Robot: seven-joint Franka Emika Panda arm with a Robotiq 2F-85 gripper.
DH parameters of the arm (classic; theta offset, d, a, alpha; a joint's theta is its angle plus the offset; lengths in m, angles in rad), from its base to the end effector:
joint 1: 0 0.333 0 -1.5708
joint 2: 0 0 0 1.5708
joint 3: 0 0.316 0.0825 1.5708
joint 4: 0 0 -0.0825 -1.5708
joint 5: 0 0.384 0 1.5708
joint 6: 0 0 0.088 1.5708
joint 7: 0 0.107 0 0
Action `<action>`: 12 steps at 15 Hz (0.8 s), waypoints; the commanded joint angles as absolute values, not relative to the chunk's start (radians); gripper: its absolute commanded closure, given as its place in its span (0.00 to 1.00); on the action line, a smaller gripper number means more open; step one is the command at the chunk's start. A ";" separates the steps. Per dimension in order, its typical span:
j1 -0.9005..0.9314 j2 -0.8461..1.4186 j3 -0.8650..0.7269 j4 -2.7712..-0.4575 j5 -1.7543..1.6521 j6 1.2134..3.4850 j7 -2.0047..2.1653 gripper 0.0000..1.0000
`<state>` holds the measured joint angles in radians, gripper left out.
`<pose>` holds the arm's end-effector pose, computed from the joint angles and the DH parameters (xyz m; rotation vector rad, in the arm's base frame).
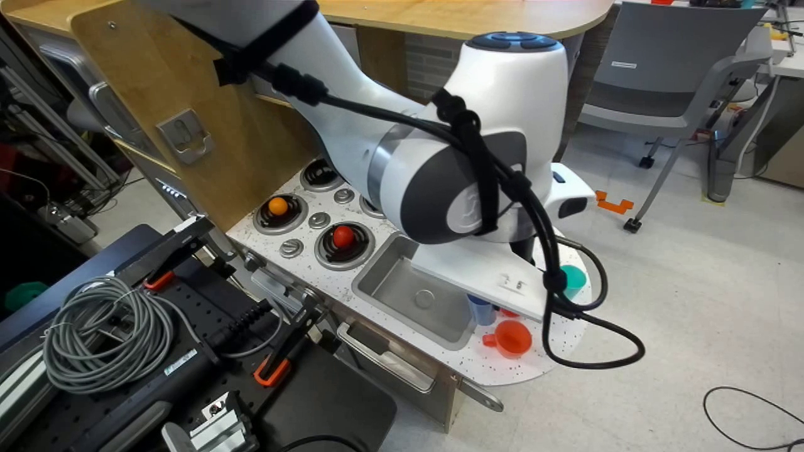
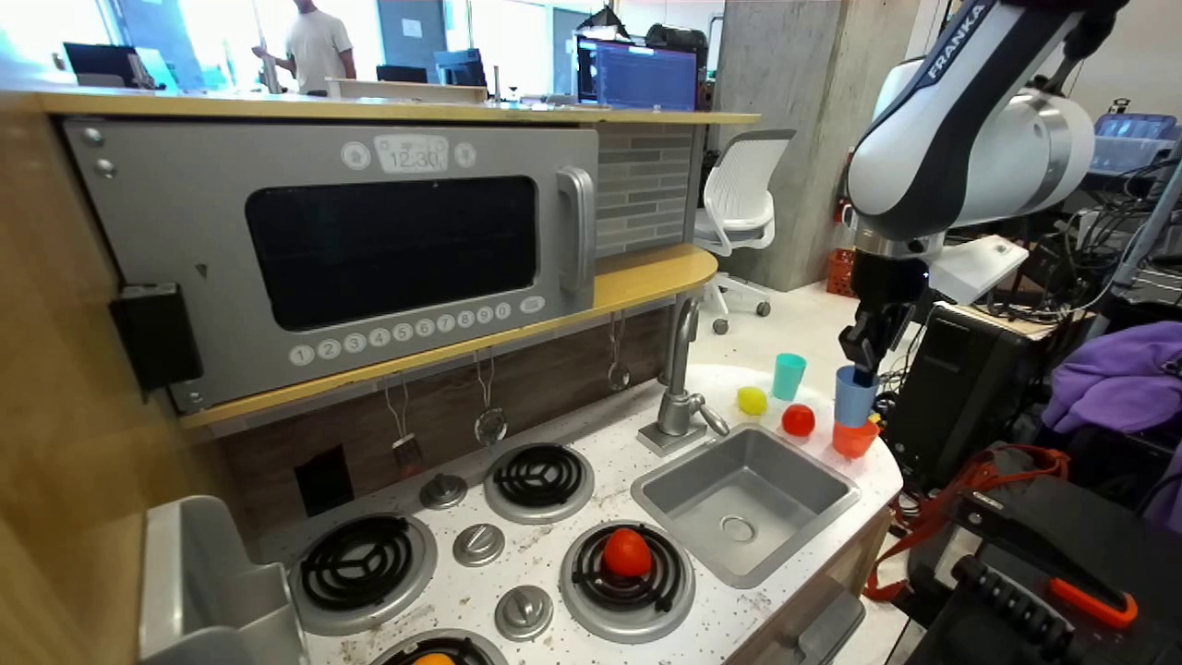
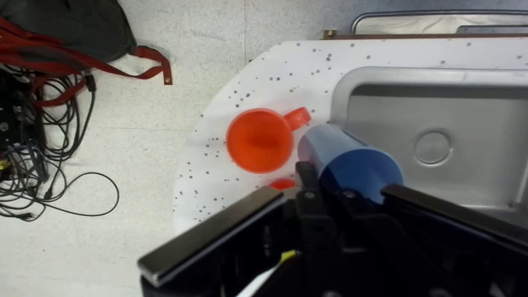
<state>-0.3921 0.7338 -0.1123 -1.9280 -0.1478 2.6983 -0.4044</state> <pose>0.5418 -0.2925 0.1082 2.9976 0.0940 -0.0432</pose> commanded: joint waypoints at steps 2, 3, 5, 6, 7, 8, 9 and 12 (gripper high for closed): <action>-0.302 0.662 -0.097 -2.055 -0.136 2.709 -0.316 0.99; -0.297 0.674 -0.079 -2.049 -0.111 2.692 -0.291 0.99; -0.256 0.725 -0.078 -2.008 -0.085 2.675 -0.206 0.99; -0.241 0.742 -0.075 -1.993 -0.072 2.663 -0.172 0.99; -0.226 0.768 -0.070 -1.971 -0.056 2.655 -0.140 0.99; -0.208 0.793 -0.072 -1.951 -0.044 2.651 -0.109 0.99; -0.191 0.820 -0.076 -1.932 -0.036 2.649 -0.079 0.99; -0.137 0.902 -0.101 -1.872 -0.034 2.655 -0.002 0.99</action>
<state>-0.1859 0.8170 -0.0713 -1.9614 -0.0484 2.6855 -0.0696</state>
